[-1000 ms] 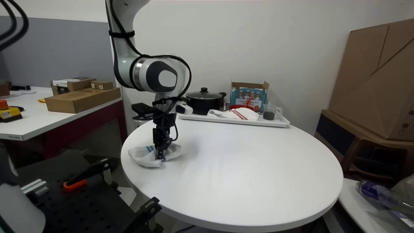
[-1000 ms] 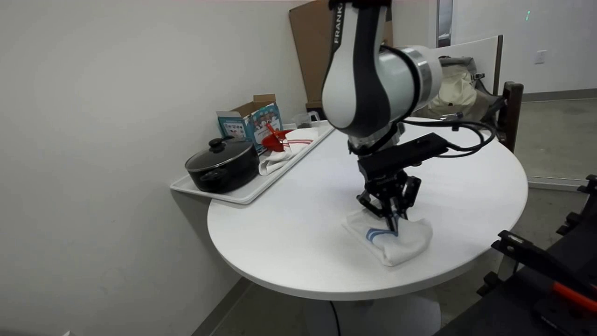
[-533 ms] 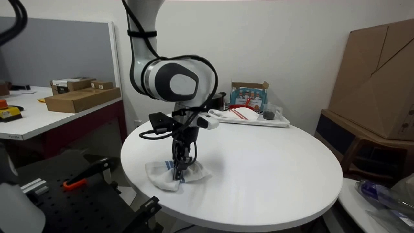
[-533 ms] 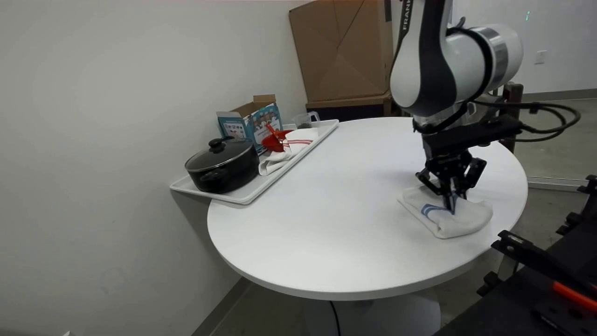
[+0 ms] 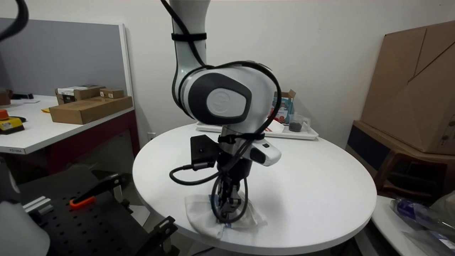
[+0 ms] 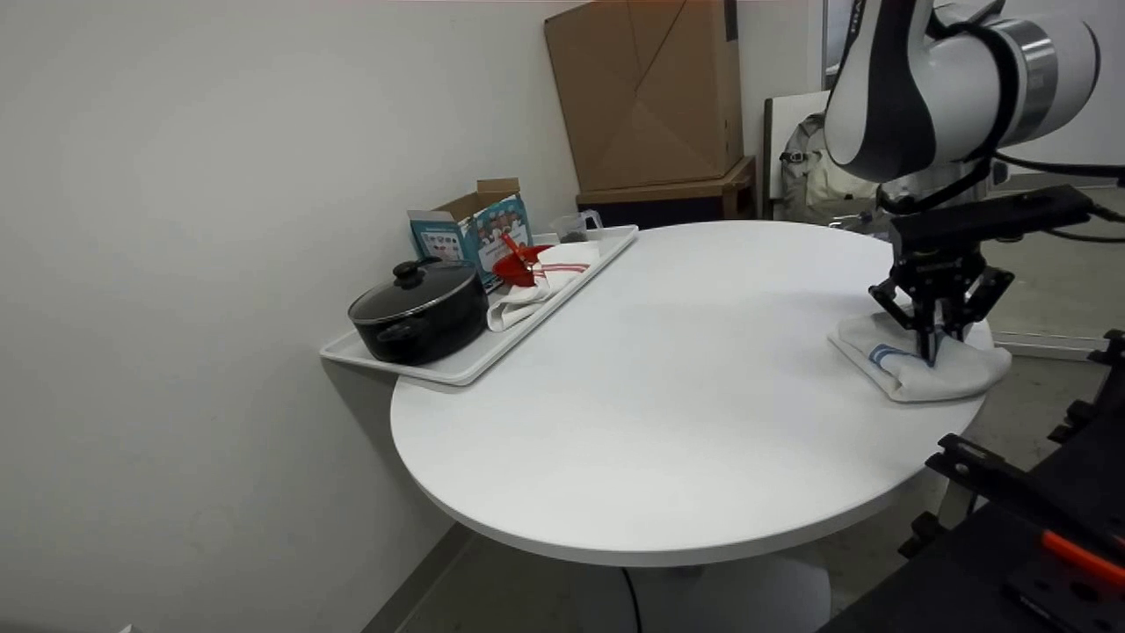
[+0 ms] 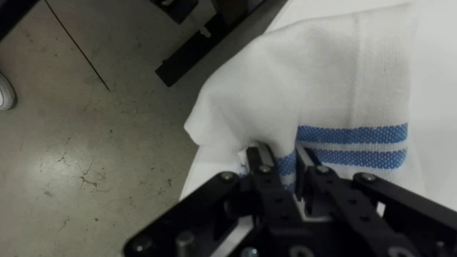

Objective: Use the white and blue tea towel to wipe the table

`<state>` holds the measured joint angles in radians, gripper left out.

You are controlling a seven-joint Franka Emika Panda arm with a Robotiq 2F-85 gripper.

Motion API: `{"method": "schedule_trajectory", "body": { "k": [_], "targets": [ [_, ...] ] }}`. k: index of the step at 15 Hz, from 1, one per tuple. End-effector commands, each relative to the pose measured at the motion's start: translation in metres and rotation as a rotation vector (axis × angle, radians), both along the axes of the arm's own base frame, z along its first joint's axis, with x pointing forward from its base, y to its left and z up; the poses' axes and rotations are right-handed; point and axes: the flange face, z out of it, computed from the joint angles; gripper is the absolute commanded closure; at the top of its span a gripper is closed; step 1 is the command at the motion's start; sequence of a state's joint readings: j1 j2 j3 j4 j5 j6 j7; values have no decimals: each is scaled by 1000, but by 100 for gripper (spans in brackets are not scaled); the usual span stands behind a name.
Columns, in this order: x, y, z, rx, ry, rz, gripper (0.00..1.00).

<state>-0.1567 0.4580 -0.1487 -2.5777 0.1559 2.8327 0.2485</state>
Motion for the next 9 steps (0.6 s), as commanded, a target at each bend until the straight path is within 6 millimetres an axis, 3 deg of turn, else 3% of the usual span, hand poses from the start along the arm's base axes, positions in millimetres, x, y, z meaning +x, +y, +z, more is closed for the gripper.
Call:
{"method": "schedule_trajectory", "body": {
  "k": [1,5,9],
  "targets": [
    [11,-42,-10,-18,-37,-47,96],
    [32,-79,-7,-24,-71,-102,96],
    [67,-94,-6,-30,-95,-110,96]
  ]
}}
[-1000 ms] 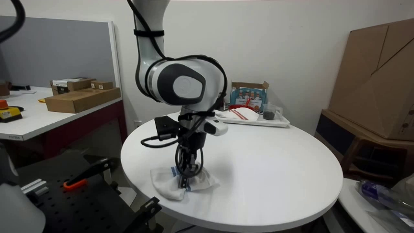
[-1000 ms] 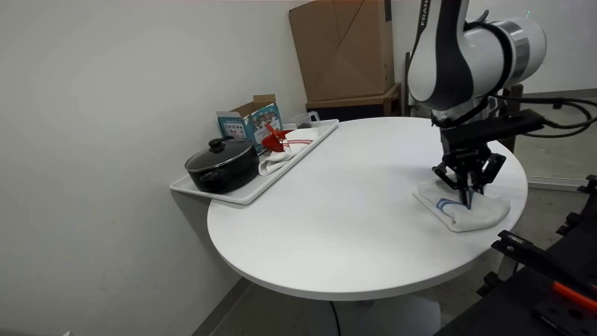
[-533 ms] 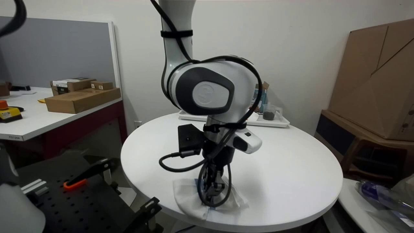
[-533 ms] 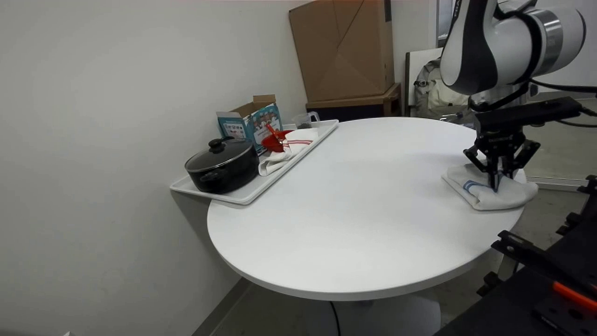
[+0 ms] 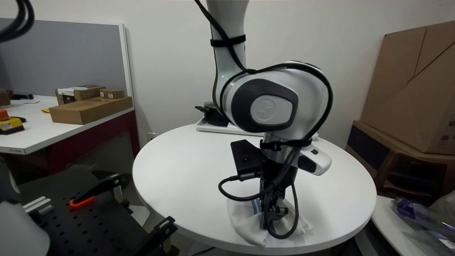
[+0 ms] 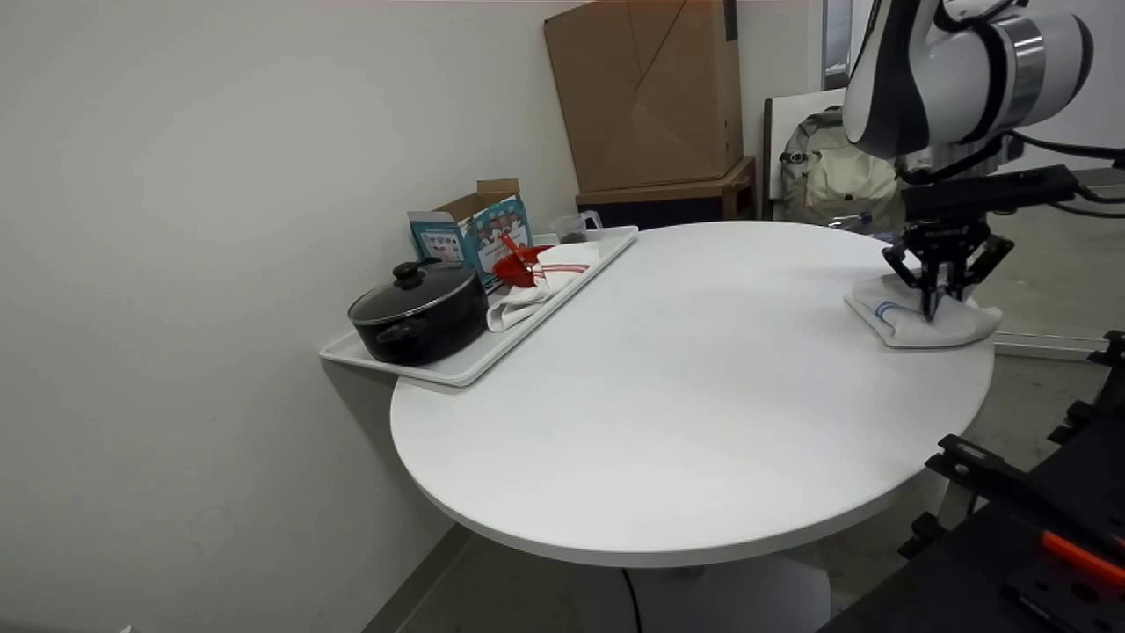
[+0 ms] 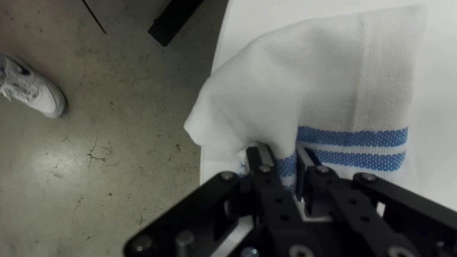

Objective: Use the white and blue tea towel to wipe the table

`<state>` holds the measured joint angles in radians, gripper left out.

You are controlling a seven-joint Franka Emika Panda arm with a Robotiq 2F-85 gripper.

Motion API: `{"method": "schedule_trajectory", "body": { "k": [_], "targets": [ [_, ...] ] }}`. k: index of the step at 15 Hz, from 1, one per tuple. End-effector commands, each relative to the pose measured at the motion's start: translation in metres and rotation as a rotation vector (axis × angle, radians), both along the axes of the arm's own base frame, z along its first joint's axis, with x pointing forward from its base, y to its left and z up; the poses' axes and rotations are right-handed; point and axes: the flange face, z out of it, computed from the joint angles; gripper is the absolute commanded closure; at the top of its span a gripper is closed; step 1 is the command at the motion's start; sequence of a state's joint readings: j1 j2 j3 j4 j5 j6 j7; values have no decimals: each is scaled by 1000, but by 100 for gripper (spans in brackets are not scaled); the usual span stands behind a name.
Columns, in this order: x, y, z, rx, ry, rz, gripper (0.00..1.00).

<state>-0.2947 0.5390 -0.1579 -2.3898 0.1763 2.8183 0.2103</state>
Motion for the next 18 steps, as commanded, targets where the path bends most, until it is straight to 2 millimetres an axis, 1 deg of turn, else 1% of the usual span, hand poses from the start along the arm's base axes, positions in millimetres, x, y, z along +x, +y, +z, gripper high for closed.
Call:
{"method": "schedule_trajectory", "body": {
  "k": [1,3,6,8,11,13,15,18],
  "targets": [
    [40,-11,-10,6,-11,10,96],
    [70,-13,-7,9,-18,18,96],
    [128,-18,6,4,-28,40,96],
    [163,-18,14,2,-41,60,96],
    [210,-10,22,4,-53,110,96],
    [235,3,20,15,-38,161,96],
    [256,21,12,40,-4,220,96],
    [275,53,-11,83,68,312,96]
  ]
}}
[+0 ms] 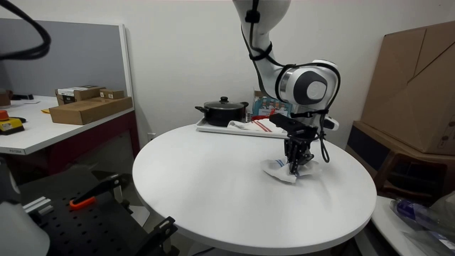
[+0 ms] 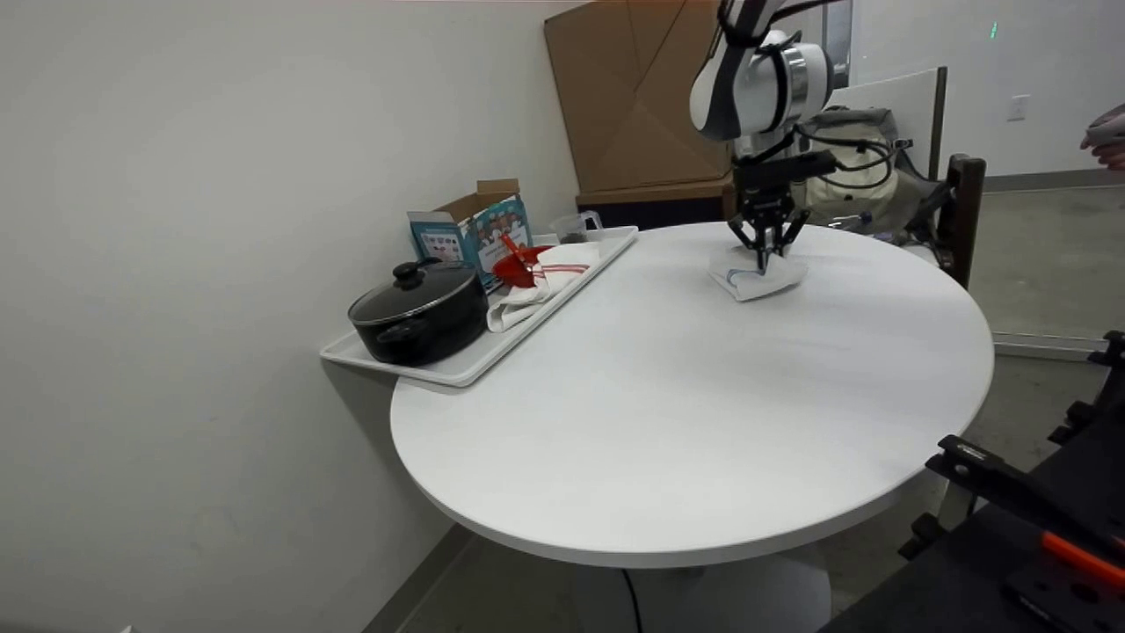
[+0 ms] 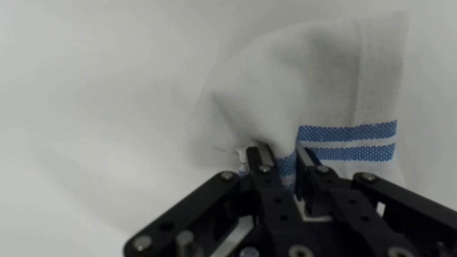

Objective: Use the white and blue tea towel to wipe the table

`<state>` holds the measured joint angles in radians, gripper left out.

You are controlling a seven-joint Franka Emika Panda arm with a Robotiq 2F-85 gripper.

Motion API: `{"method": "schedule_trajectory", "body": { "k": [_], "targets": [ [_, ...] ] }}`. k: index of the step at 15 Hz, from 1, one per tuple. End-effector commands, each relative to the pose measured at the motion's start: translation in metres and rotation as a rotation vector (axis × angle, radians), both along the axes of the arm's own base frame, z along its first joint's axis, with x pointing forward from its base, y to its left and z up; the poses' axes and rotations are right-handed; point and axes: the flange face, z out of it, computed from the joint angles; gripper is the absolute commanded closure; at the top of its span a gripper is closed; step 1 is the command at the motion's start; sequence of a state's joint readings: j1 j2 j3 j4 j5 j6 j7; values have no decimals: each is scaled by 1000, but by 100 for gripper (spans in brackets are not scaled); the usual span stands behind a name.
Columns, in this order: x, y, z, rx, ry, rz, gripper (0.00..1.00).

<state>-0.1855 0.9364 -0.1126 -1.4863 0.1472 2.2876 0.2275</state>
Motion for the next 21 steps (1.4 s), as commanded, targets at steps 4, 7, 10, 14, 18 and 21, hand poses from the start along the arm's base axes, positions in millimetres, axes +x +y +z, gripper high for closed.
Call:
{"method": "schedule_trajectory", "body": {
  "k": [4,7,10,14,18,21],
  "targets": [
    [46,59,-37,56,140,242,96],
    [61,94,-39,79,170,366,96],
    [74,131,-42,78,183,484,96],
    [83,183,-39,79,184,640,96],
    [79,240,-37,33,173,688,96],
    [71,273,-30,33,149,726,96]
  ]
}}
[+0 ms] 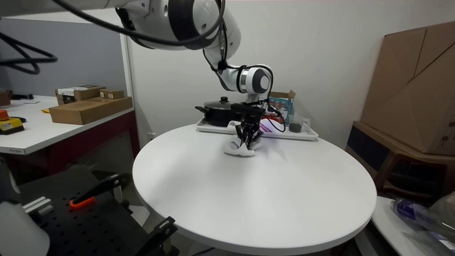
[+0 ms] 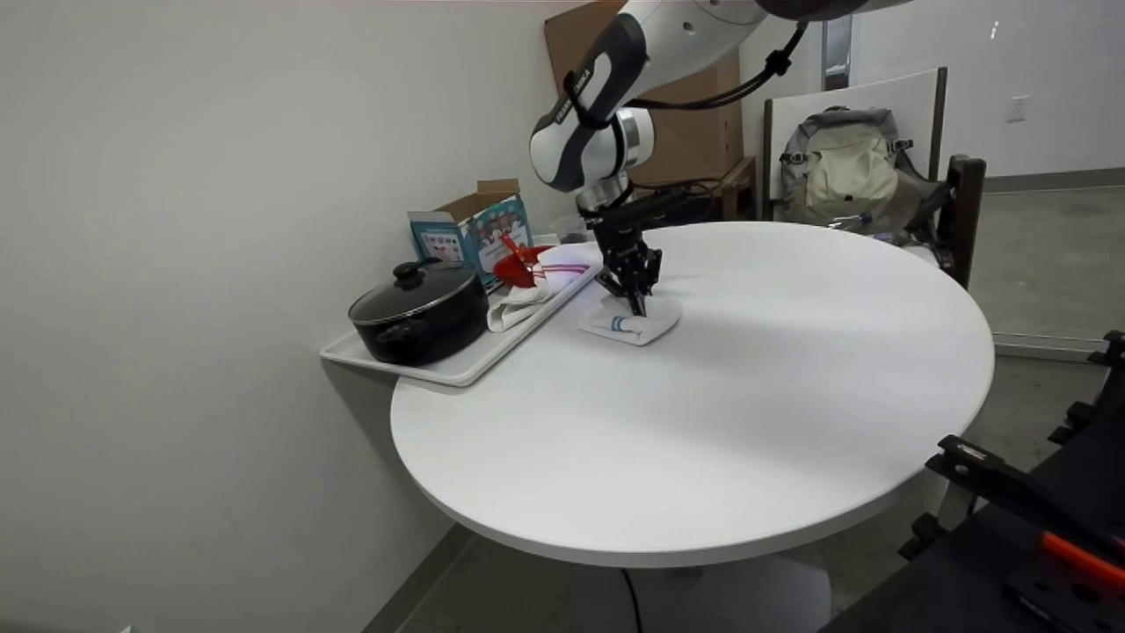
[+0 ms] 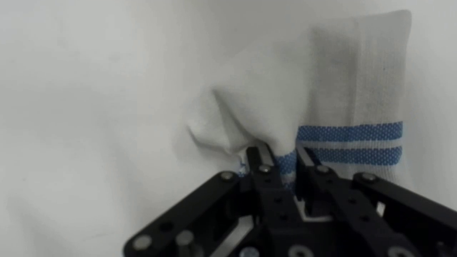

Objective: Use the white and blue tea towel to wipe the table

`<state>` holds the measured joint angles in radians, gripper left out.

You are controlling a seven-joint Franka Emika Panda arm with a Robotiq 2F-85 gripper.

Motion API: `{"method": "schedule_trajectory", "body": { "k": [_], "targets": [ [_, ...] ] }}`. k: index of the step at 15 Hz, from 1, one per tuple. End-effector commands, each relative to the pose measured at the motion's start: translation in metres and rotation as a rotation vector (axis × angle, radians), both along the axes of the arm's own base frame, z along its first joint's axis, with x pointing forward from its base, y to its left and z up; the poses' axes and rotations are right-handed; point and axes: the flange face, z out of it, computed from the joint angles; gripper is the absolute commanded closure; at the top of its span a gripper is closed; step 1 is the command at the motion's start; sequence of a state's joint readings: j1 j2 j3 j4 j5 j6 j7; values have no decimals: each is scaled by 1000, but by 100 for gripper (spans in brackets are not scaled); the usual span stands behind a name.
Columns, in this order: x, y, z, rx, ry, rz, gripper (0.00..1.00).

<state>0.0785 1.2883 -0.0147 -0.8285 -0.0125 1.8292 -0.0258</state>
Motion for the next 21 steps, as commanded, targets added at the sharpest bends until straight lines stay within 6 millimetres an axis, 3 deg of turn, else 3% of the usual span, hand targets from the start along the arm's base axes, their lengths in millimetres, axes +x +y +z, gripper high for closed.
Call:
{"method": "schedule_trajectory", "body": {
  "k": [1,8,12,16,21],
  "targets": [
    [-17,44,-10,3,-16,56,96],
    [-76,117,-4,40,25,190,96],
    [-119,144,-8,35,59,258,96],
    [-159,143,-13,-11,73,292,96],
    [-195,108,-11,-112,-41,364,96]
  ]
}}
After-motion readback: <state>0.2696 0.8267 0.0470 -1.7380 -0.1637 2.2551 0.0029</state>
